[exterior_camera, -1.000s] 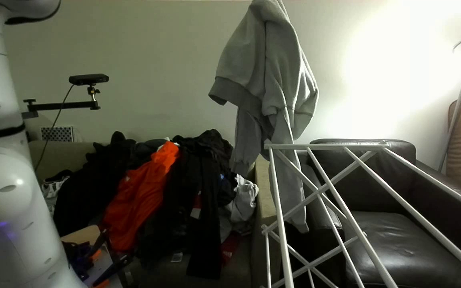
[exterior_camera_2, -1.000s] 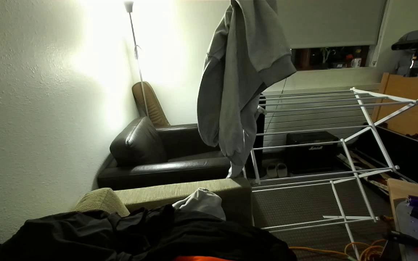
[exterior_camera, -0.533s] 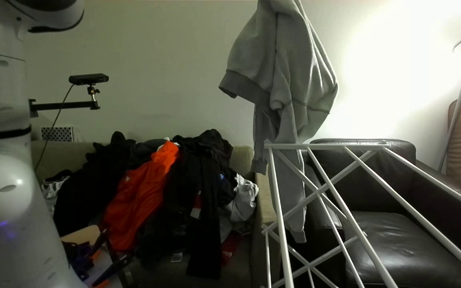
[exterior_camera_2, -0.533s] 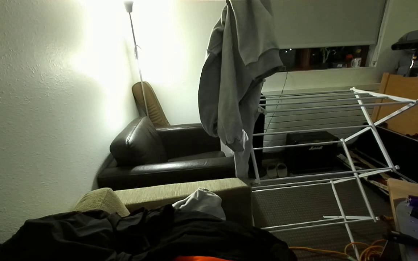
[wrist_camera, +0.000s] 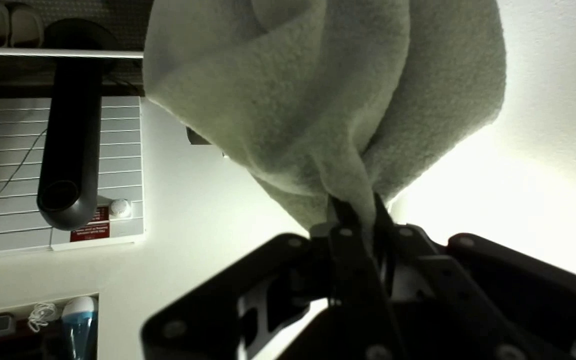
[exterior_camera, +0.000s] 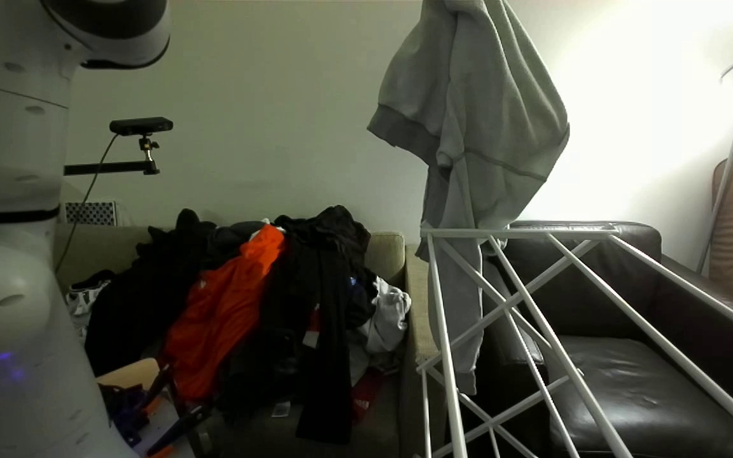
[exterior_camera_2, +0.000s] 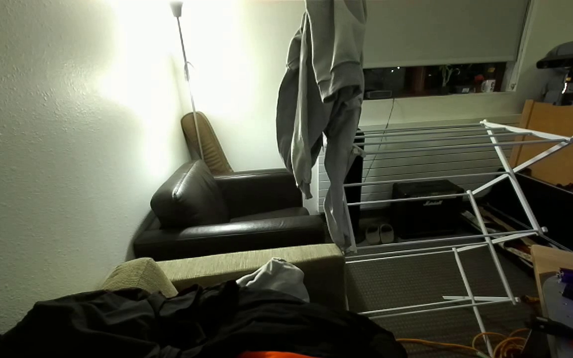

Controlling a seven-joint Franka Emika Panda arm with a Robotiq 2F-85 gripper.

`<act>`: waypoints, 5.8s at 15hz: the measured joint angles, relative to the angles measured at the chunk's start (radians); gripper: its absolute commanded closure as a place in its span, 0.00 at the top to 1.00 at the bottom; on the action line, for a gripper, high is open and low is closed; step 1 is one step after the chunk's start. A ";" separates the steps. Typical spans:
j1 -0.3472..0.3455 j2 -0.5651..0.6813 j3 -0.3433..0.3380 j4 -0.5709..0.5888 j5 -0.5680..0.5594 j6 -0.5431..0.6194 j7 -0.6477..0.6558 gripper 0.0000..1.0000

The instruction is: Put the white jersey on the cloth hanger

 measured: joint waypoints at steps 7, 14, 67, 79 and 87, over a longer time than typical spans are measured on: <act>-0.005 0.001 -0.029 0.040 0.000 -0.031 -0.015 0.03; -0.029 -0.002 -0.060 0.052 0.000 -0.056 -0.047 0.03; 0.025 -0.586 0.234 -0.833 -0.505 -0.090 0.330 0.03; -0.061 -0.582 0.311 -0.856 -0.491 -0.087 0.432 0.03; -0.081 -0.579 0.332 -0.856 -0.497 -0.103 0.488 0.03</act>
